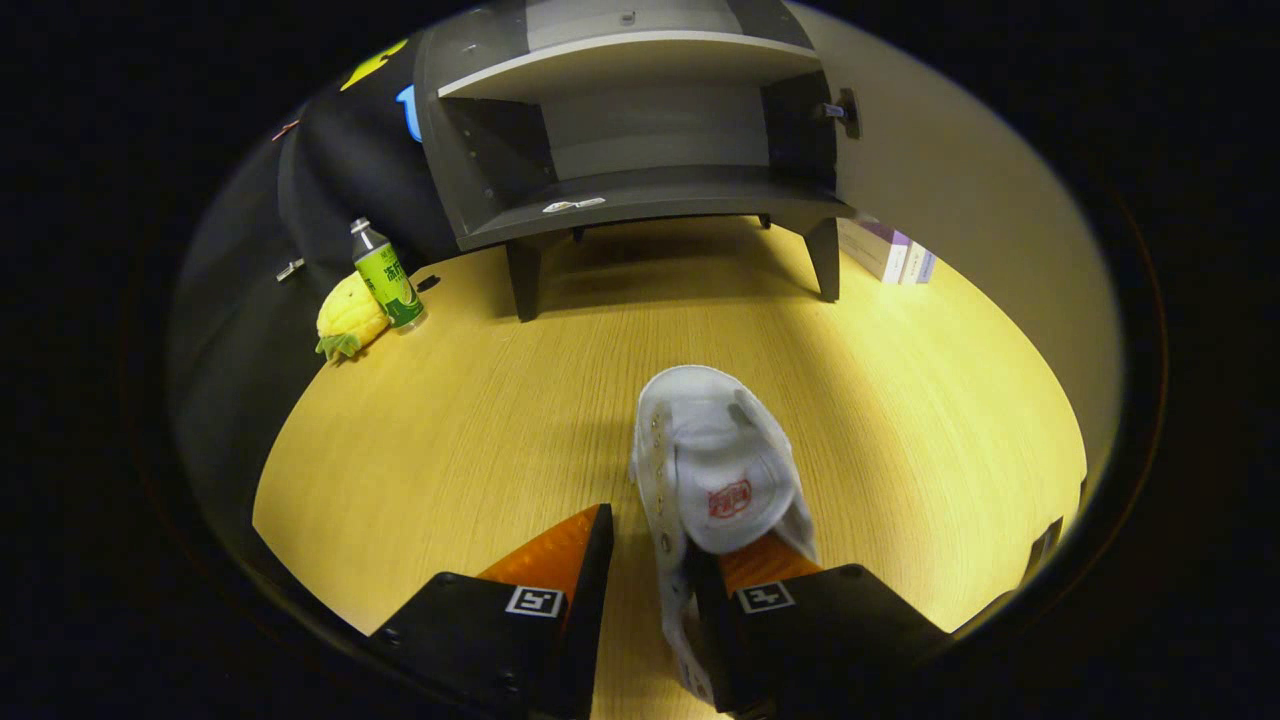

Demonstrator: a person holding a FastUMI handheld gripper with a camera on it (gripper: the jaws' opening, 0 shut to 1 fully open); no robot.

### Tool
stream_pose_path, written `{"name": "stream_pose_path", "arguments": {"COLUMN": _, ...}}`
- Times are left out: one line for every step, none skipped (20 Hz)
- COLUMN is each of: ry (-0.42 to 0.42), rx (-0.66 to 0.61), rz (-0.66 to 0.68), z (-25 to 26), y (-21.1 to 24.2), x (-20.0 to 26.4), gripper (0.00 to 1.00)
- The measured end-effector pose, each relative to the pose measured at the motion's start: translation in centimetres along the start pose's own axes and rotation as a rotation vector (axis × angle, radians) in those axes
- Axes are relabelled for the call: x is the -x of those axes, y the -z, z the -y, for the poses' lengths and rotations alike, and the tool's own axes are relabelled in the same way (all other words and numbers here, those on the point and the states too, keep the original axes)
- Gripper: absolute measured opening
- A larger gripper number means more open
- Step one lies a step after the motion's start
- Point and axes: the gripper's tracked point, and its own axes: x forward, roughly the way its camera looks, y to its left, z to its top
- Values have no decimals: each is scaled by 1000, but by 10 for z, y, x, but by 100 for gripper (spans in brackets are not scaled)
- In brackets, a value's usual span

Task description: Open the shoe cabinet door, grab the shoes and put them into the shoe cabinet, then close the shoe cabinet door.

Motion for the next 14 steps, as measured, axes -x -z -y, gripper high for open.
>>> {"name": "stream_pose_path", "arguments": {"ry": 34, "rx": 26, "rz": 44, "z": 7, "y": -8, "x": 1, "gripper": 48}}
{"name": "stream_pose_path", "arguments": {"ry": 45, "rx": 35, "rz": 74, "z": 8, "y": -6, "x": -8, "gripper": 42}}
{"name": "stream_pose_path", "arguments": {"ry": 39, "rx": 34, "rz": 102, "z": 6, "y": -6, "x": -7, "gripper": 34}}
{"name": "stream_pose_path", "arguments": {"ry": 16, "rx": 33, "rz": 92, "z": 4, "y": -3, "x": -10, "gripper": 26}}
{"name": "stream_pose_path", "arguments": {"ry": 13, "rx": 31, "rz": 107, "z": 2, "y": -8, "x": -9, "gripper": 11}}
{"name": "stream_pose_path", "arguments": {"ry": 15, "rx": 30, "rz": 92, "z": 3, "y": -6, "x": -7, "gripper": 11}}
{"name": "stream_pose_path", "arguments": {"ry": 15, "rx": 29, "rz": 87, "z": 4, "y": -8, "x": -7, "gripper": 8}}
{"name": "stream_pose_path", "arguments": {"ry": 14, "rx": 24, "rz": 80, "z": 4, "y": -12, "x": -5, "gripper": 8}}
{"name": "stream_pose_path", "arguments": {"ry": 15, "rx": 22, "rz": 77, "z": 5, "y": -15, "x": -1, "gripper": 7}}
{"name": "stream_pose_path", "arguments": {"ry": 14, "rx": 20, "rz": 74, "z": 7, "y": -18, "x": 4, "gripper": 8}}
{"name": "stream_pose_path", "arguments": {"ry": 11, "rx": 18, "rz": 77, "z": 7, "y": -24, "x": 10, "gripper": 7}}
{"name": "stream_pose_path", "arguments": {"ry": 3, "rx": 8, "rz": 81, "z": 6, "y": -30, "x": 19, "gripper": 7}}
{"name": "stream_pose_path", "arguments": {"ry": -2, "rx": 4, "rz": 93, "z": 5, "y": -38, "x": 28, "gripper": 7}}
{"name": "stream_pose_path", "arguments": {"ry": -5, "rx": 8, "rz": 109, "z": 4, "y": -47, "x": 38, "gripper": 7}}
